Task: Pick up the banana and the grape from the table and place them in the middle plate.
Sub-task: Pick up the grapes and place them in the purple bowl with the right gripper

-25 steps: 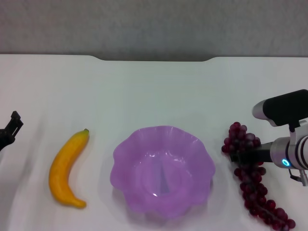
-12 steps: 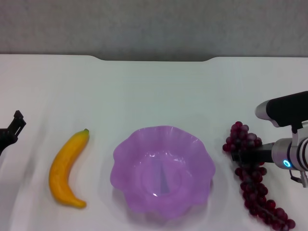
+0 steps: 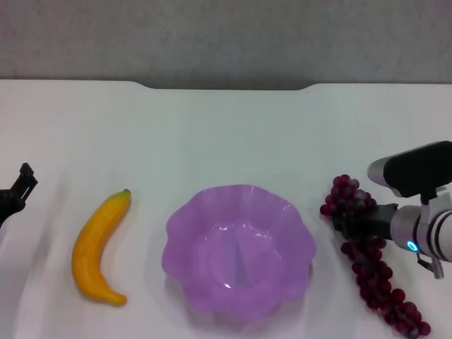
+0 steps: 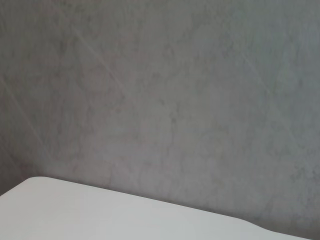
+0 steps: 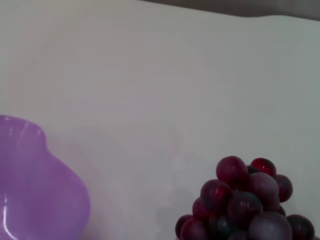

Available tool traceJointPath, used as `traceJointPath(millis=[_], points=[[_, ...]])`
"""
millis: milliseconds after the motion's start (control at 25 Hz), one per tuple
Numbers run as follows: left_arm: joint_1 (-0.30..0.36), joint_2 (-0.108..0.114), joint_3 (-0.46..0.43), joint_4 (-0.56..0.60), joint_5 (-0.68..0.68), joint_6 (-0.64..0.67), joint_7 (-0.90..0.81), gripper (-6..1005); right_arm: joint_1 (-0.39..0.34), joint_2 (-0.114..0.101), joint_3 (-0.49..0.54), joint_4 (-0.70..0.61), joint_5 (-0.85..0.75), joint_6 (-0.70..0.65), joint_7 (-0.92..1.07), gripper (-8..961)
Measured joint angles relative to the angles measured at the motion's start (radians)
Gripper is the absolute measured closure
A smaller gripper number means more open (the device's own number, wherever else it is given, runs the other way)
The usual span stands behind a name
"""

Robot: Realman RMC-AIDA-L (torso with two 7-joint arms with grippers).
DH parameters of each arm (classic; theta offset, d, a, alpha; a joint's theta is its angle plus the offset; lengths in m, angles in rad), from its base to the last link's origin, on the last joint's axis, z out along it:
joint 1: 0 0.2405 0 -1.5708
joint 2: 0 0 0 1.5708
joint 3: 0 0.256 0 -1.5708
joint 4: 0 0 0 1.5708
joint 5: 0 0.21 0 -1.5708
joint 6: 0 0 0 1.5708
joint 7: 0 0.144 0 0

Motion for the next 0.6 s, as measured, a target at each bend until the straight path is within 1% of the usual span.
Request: traceJointPath(millis=[280,360,600], points=[[0.001,0.000,0.000,-0.001,-0.005,0.001,0.019,105,-0.017,0.000,-0.051,-0.001,0.007,-0.065,-0.001,448],[0.001,0.000,0.000,-0.002,-0.005,0.001,0.021,105,-0.036,0.000,-0.075,0.007,0.007,-0.112,0.000,450],[0.007,0.000,0.000,-0.002,-0.005,0.000,0.021,106,-0.115,0.000,-0.163,0.040,0.006,-0.309,-0.001,455]])
